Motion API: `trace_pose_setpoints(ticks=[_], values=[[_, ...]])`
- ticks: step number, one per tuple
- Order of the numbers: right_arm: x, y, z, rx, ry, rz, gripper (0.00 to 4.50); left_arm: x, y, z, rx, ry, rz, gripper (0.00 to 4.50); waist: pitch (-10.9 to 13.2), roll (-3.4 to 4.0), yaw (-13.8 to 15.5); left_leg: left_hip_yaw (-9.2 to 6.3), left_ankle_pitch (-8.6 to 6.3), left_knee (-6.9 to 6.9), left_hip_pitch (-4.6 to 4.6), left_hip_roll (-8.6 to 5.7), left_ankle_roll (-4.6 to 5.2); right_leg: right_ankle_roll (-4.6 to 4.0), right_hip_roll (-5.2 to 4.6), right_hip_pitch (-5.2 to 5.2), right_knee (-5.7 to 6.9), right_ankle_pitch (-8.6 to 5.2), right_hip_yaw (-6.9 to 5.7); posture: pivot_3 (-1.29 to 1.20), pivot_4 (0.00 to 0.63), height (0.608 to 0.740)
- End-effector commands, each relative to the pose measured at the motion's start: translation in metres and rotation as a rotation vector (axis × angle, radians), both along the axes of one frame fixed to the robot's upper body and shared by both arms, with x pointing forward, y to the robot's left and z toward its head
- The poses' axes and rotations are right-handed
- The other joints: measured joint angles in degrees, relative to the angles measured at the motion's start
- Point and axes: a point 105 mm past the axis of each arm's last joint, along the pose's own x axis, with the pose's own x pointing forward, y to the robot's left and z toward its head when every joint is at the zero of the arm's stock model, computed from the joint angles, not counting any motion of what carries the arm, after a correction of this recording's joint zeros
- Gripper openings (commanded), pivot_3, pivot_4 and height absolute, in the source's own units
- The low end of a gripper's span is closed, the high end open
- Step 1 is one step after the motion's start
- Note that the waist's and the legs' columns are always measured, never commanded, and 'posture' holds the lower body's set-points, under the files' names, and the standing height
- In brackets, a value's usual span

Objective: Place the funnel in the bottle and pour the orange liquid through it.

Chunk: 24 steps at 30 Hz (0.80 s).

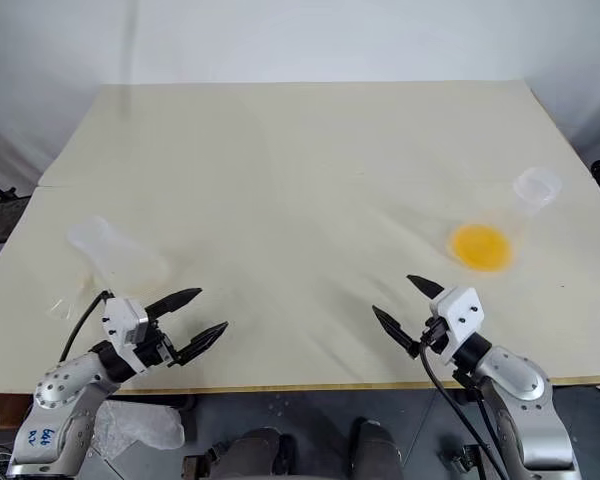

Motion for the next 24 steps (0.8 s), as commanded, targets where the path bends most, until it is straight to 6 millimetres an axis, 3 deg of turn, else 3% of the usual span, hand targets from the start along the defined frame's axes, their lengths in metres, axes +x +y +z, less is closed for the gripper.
trace_pose_setpoints(ticks=[1,11,19,24], values=[[-0.001,0.002,0.008,0.014,-0.038,0.003,4.47,0.0,0.001,0.016,-0.004,-0.076,0.009,4.5,0.0,0.0,-0.01,0.0,0.0,0.0,0.0,0.0,0.0,0.0,0.0,0.0,0.0,0.0,0.0,0.0,0.15,0.74],[0.004,0.008,0.006,0.019,-0.03,0.046,4.47,-0.002,0.005,0.022,-0.032,-0.052,0.101,4.5,-0.01,-0.02,-0.1,0.0,0.0,0.01,0.01,0.0,0.0,0.0,0.0,0.0,0.02,0.0,0.02,0.0,0.15,0.74],[0.018,0.015,0.007,0.019,-0.013,0.136,4.47,-0.046,0.063,0.033,-0.048,-0.04,0.327,4.5,-0.04,-0.1,-0.47,0.0,-0.03,0.01,0.01,0.09,-0.05,-0.01,0.08,-0.02,-0.02,0.0,0.07,0.0,0.15,0.74],[0.029,0.018,0.011,0.021,-0.022,0.166,4.47,-0.062,0.1,0.042,-0.057,-0.041,0.507,4.5,-0.06,-0.15,0.06,-0.02,-0.07,0.12,-0.01,0.06,0.02,-0.01,0.06,0.02,-0.05,0.0,0.22,0.0,0.15,0.74]])
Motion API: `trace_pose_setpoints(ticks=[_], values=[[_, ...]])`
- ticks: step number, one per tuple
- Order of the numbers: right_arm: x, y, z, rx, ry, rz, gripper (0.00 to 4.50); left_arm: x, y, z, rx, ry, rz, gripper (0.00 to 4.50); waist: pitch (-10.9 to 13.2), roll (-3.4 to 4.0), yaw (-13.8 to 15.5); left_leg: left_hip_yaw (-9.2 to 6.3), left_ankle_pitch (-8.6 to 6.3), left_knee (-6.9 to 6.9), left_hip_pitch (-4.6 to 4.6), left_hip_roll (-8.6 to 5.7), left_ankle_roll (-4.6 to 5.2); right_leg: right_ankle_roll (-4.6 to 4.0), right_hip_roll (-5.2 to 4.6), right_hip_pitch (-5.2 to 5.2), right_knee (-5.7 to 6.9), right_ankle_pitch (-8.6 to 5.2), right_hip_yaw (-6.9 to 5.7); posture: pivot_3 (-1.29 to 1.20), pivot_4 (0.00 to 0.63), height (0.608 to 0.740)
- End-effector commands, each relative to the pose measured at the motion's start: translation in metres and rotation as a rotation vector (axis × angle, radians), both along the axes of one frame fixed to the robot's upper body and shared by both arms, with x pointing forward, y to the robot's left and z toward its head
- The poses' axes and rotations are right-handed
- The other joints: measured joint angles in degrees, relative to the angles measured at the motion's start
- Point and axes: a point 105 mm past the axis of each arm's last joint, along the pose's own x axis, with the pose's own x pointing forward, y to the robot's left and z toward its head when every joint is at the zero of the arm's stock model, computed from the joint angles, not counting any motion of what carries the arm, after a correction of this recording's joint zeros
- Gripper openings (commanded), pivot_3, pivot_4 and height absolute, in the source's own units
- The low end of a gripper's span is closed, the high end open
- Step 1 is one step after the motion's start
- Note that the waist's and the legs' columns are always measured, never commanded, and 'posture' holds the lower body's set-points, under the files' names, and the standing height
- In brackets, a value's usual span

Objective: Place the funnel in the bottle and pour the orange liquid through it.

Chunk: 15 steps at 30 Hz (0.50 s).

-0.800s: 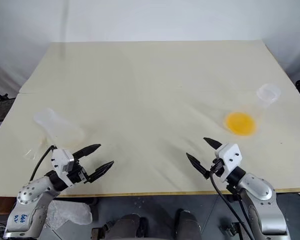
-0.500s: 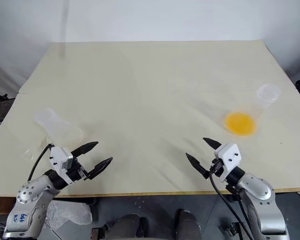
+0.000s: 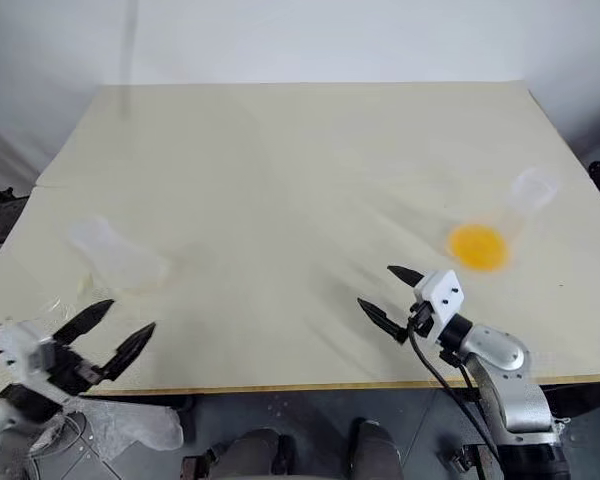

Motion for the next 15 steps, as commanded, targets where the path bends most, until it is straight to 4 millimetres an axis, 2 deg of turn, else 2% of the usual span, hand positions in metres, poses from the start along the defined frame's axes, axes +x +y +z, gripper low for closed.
trace_pose_setpoints(ticks=[1,5,15], values=[[0.003,0.002,0.009,0.014,-0.031,0.028,4.47,-0.007,0.021,0.019,0.016,-0.052,0.101,4.5,0.0,-0.01,0.04,-0.01,0.0,0.0,-0.01,0.0,0.0,0.0,0.0,0.0,0.0,0.0,0.06,0.0,0.15,0.74],[0.005,0.004,0.011,0.015,-0.04,0.037,4.47,0.013,0.035,0.031,0.006,-0.085,0.189,4.5,-0.01,-0.01,0.09,-0.03,0.0,0.01,-0.01,-0.01,0.0,0.0,0.03,-0.01,0.04,0.0,0.14,0.0,0.15,0.74],[-0.006,-0.003,0.011,0.008,-0.049,-0.006,4.47,0.063,0.039,0.047,0.023,-0.143,0.175,4.5,-0.08,-0.13,-0.17,0.07,-0.01,0.01,0.04,0.0,-0.02,0.01,0.14,-0.05,0.15,0.01,0.15,0.0,0.15,0.74]])
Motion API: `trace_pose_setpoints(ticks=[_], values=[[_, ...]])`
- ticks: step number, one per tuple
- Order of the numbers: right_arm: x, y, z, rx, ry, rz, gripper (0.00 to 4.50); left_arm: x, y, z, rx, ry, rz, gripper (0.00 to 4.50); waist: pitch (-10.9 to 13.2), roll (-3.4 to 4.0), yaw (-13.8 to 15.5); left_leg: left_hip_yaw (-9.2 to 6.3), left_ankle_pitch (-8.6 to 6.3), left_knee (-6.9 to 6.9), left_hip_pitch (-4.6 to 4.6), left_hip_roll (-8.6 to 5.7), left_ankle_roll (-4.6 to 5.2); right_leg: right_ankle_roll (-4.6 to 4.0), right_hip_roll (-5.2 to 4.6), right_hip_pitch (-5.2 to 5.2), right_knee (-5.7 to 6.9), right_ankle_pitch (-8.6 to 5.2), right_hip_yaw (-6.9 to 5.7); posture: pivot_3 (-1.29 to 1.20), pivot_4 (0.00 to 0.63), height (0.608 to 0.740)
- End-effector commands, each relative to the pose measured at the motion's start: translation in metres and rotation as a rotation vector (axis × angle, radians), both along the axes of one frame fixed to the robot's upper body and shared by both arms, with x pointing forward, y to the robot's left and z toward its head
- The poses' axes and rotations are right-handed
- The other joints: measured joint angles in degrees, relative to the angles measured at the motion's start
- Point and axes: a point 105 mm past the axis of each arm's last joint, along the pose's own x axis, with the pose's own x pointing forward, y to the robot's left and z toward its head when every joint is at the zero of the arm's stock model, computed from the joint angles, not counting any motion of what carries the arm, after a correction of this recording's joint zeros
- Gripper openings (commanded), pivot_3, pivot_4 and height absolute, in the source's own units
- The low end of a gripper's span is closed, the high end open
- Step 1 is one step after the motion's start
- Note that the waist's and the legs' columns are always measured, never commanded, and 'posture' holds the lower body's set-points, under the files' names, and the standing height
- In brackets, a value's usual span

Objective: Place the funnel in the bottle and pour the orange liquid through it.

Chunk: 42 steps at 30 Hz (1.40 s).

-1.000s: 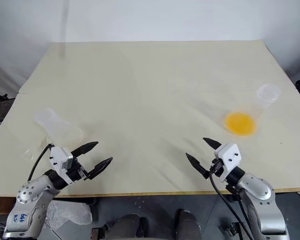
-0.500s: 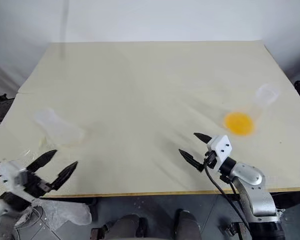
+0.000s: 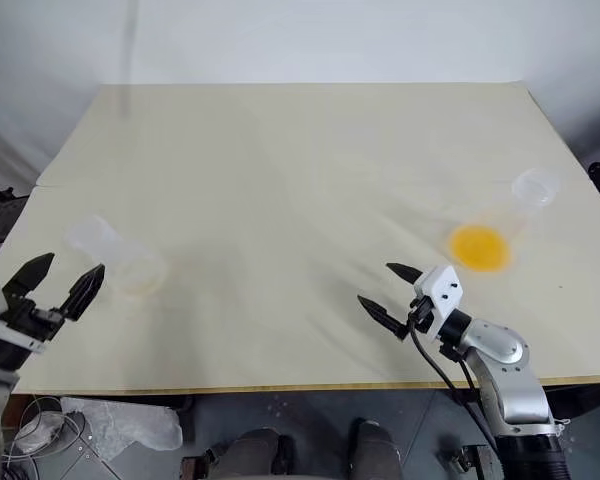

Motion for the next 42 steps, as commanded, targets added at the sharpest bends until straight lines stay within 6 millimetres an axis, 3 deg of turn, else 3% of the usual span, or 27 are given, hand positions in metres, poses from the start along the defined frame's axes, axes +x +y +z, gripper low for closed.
trace_pose_setpoints(ticks=[1,14,17,21,24,35,42], values=[[-0.004,-0.003,0.017,0.01,-0.071,-0.021,4.47,0.01,0.002,0.008,0.044,-0.025,0.011,4.5,0.0,-0.01,-0.03,0.02,0.0,0.0,0.0,0.0,0.0,0.0,0.01,0.0,-0.01,0.0,0.01,0.0,0.15,0.74],[-0.011,-0.005,0.019,0.01,-0.086,-0.067,4.47,0.048,-0.002,0.011,0.085,-0.034,-0.035,4.5,-0.03,-0.05,-0.03,0.08,-0.01,0.0,0.02,0.01,-0.03,0.02,0.06,-0.05,0.01,0.01,0.1,0.0,0.15,0.74],[-0.011,-0.007,0.02,0.007,-0.089,-0.077,4.5,0.051,-0.002,0.012,0.094,-0.033,-0.065,3.87,-0.03,-0.05,-0.06,0.1,-0.01,0.0,0.01,0.01,-0.03,0.03,0.06,-0.07,0.03,0.01,0.1,0.0,0.15,0.74],[-0.012,-0.008,0.019,0.008,-0.09,-0.09,4.5,0.052,-0.009,0.017,0.085,-0.041,-0.127,2.61,-0.03,-0.05,-0.1,0.1,-0.01,0.0,0.02,0.03,-0.03,0.03,0.07,-0.07,0.04,0.01,0.1,0.0,0.15,0.74],[-0.012,-0.009,0.019,0.008,-0.09,-0.092,4.5,0.053,-0.019,0.026,0.077,-0.078,-0.196,2.48,-0.03,-0.05,0.04,0.11,-0.01,0.0,0.02,0.02,-0.03,0.03,0.05,-0.07,0.04,0.02,0.12,0.0,0.15,0.74],[-0.015,-0.021,0.026,-0.029,-0.091,-0.084,4.5,0.07,-0.12,0.054,0.14,-0.084,-0.688,2.48,-0.02,-0.07,0.07,0.09,-0.01,0.09,-0.02,0.01,-0.03,0.08,0.1,-0.06,0.06,0.04,0.12,0.0,0.15,0.74],[-0.03,-0.032,0.029,-0.067,-0.053,-0.072,4.5,0.082,-0.2,0.067,0.205,-0.137,-1.041,2.48,-0.02,-0.09,0.42,0.14,-0.02,0.33,-0.15,-0.04,-0.02,0.17,0.11,-0.03,0.05,0.09,0.1,0.0,0.15,0.74]])
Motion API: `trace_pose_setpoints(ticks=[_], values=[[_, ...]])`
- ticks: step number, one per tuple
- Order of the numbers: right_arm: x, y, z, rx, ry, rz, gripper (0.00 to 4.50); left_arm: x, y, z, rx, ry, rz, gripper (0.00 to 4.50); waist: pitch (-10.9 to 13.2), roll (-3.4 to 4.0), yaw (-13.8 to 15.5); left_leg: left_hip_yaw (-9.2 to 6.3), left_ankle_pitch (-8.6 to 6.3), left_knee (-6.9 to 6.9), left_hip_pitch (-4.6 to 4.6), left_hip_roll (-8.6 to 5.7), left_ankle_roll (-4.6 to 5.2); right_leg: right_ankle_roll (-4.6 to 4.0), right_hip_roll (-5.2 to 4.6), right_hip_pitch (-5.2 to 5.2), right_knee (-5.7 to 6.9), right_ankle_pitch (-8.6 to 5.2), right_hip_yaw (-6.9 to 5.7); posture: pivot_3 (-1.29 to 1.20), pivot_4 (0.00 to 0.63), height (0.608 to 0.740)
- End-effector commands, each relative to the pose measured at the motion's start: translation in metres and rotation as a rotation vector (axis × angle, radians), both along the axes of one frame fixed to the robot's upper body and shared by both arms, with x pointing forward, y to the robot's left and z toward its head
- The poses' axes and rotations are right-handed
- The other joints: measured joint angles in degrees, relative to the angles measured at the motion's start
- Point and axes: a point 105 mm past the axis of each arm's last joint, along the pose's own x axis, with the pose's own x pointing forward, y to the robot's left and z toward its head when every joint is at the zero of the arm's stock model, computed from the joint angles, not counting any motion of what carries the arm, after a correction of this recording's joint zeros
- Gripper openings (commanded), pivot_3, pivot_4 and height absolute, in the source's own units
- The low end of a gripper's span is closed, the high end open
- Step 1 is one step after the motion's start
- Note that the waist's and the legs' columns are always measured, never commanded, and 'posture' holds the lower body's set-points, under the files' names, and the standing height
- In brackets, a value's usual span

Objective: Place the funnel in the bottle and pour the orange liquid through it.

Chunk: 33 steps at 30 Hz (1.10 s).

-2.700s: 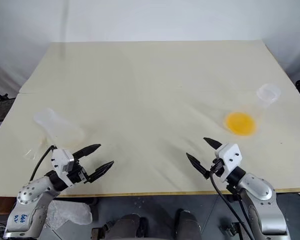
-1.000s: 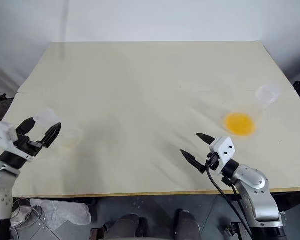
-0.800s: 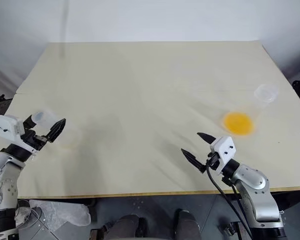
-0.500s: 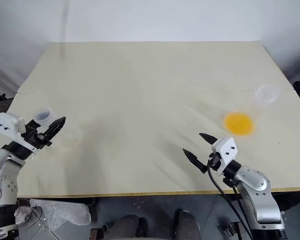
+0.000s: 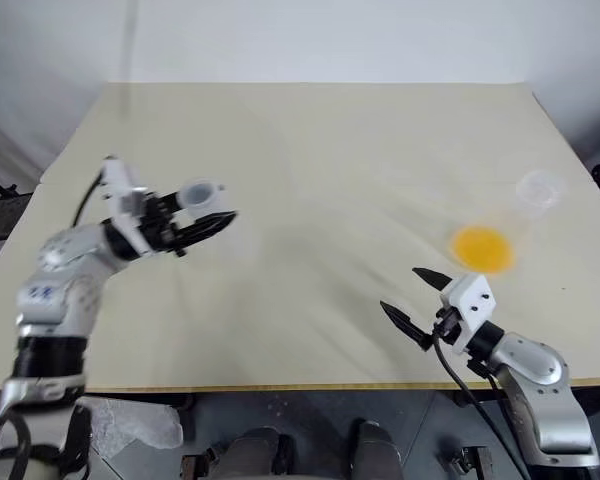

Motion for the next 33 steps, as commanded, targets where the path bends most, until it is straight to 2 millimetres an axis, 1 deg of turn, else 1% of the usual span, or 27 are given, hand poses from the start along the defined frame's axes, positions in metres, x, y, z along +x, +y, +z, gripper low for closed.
trace_pose_setpoints(ticks=[1,4,7,11,13,17,24,33], values=[[-0.01,-0.003,0.016,-0.009,-0.034,0.017,4.5,-0.002,-0.033,0.004,0.036,-0.046,-0.158,2.48,0.0,-0.01,-0.2,0.05,0.0,0.0,0.0,0.0,0.0,0.0,0.01,-0.01,-0.01,0.0,0.01,0.0,0.15,0.74],[-0.019,-0.007,0.018,0.0,-0.016,0.018,4.5,-0.002,-0.061,0.002,0.064,-0.061,-0.266,2.48,0.01,-0.02,-0.27,0.37,0.0,-0.01,-0.01,0.0,0.0,0.0,0.07,-0.02,-0.01,0.0,0.0,0.0,0.15,0.74],[-0.027,-0.012,0.021,-0.004,-0.013,0.022,4.5,-0.005,-0.088,-0.006,0.109,-0.047,-0.372,2.48,0.03,-0.04,-0.21,0.48,0.0,0.01,-0.02,-0.01,0.0,0.0,0.06,-0.02,-0.02,0.0,0.0,0.0,0.15,0.74],[-0.035,-0.013,0.031,0.008,-0.039,0.038,4.5,-0.011,-0.11,-0.015,0.125,-0.029,-0.464,2.48,0.04,-0.06,-0.22,0.51,0.0,0.03,-0.02,0.0,0.01,0.0,0.07,-0.02,-0.03,0.0,0.02,0.0,0.15,0.74],[-0.037,-0.012,0.034,0.016,-0.049,0.036,4.5,-0.011,-0.116,-0.02,0.136,-0.027,-0.482,2.48,0.04,-0.07,-0.22,0.5,0.0,0.04,-0.02,0.01,0.01,0.0,0.07,-0.02,-0.03,0.0,0.02,0.0,0.15,0.74],[-0.04,-0.008,0.039,0.03,-0.072,0.013,4.5,-0.014,-0.142,-0.034,0.182,-0.003,-0.529,2.48,0.05,-0.08,0.26,0.49,-0.01,0.1,-0.04,0.02,0.03,0.0,0.05,-0.02,-0.04,0.0,0.04,0.0,0.15,0.74],[-0.047,-0.002,0.034,0.032,-0.058,-0.013,4.5,-0.019,-0.161,-0.039,0.217,-0.024,-0.566,2.48,0.06,-0.09,1.19,0.49,-0.05,0.29,-0.15,0.02,0.12,0.02,0.05,-0.02,-0.08,0.01,0.07,0.0,0.15,0.74],[-0.051,-0.006,0.033,0.037,-0.066,-0.062,4.5,-0.021,-0.174,-0.04,0.224,-0.034,-0.585,2.48,0.06,-0.09,1.28,0.46,-0.12,0.35,-0.15,0.01,0.24,0.02,0.05,-0.03,-0.08,0.01,0.15,0.0,0.15,0.74]])
